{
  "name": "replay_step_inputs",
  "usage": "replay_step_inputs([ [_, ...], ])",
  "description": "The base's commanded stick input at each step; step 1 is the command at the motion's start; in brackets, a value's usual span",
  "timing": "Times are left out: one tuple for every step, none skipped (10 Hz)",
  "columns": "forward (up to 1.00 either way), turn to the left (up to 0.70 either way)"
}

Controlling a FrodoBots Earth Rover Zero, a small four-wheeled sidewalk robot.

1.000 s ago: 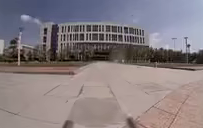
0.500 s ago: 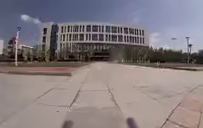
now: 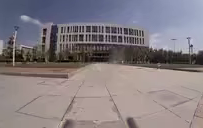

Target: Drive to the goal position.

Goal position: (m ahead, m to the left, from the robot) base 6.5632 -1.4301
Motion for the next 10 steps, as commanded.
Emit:
replay_step_inputs([
  [0.70, 0.35],
  [0.70, 0.28],
  [0.70, 0.12],
  [0.70, 0.00],
  [0.70, 0.00],
  [0.70, 0.00],
  [0.70, 0.00],
  [0.70, 0.00],
  [0.70, 0.00],
  [0.70, 0.00],
])
